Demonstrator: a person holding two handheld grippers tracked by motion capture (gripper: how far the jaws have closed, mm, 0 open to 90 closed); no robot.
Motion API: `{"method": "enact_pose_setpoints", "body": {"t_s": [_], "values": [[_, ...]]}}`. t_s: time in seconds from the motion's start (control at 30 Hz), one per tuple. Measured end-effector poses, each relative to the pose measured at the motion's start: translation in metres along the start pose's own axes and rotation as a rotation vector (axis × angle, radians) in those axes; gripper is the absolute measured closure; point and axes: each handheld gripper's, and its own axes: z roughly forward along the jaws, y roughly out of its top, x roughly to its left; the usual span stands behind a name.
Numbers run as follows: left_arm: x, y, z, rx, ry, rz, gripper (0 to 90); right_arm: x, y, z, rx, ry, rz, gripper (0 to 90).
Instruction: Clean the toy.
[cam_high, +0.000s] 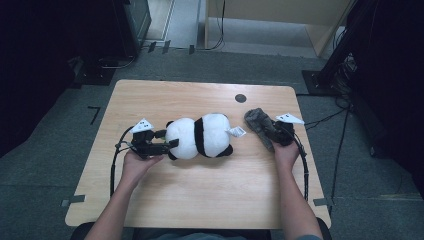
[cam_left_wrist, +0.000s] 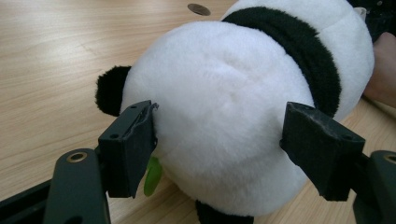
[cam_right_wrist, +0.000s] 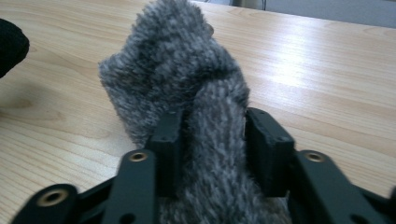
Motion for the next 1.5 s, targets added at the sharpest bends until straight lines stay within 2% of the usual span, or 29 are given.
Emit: {"method": "enact_pose_setpoints", "body": {"t_s": [0.1, 0.2, 0.5, 0.7, 0.83, 0.97, 1.03, 1.13, 1.27, 1.5], "values": [[0.0, 0.0, 0.0, -0.001, 0.001, 0.0, 25.8, 0.002, -0.003, 0.004, 0.001, 0.006, 0.003, 65.2], [0.0, -0.001, 0.0, -0.002, 0.003, 0.006, 25.8, 0.005, -0.005, 0.007, 0.006, -0.011, -0.009, 66.2], [0.0, -0.002, 0.0, -0.008, 0.004, 0.011, 26.4, 0.01, -0.003, 0.014, 0.071, -0.041, -0.032, 62.4], [0.0, -0.004, 0.0, -0.017, 0.005, 0.012, 26.6, 0.006, -0.003, 0.016, 0.096, -0.016, 0.002, 61.9], [-0.001, -0.004, 0.0, -0.017, 0.008, 0.017, 26.7, 0.012, -0.004, 0.015, 0.09, -0.053, -0.04, 61.9], [-0.001, -0.004, 0.0, -0.016, 0.012, 0.018, 26.7, 0.009, -0.003, 0.015, 0.091, -0.038, -0.017, 62.4], [-0.001, -0.004, 0.0, -0.016, 0.014, 0.019, 26.6, 0.008, -0.003, 0.015, 0.091, -0.022, 0.001, 68.0], [-0.002, -0.004, 0.0, -0.015, 0.013, 0.026, 26.3, 0.01, -0.002, 0.013, 0.089, -0.024, -0.003, 74.6], [-0.002, -0.004, 0.0, -0.014, 0.013, 0.025, 26.2, 0.012, 0.007, 0.009, 0.106, -0.007, -0.001, 76.1], [-0.004, -0.001, -0.002, -0.006, 0.02, 0.031, 26.1, 0.016, 0.025, -0.01, 0.083, 0.018, 0.005, 76.7]]}}
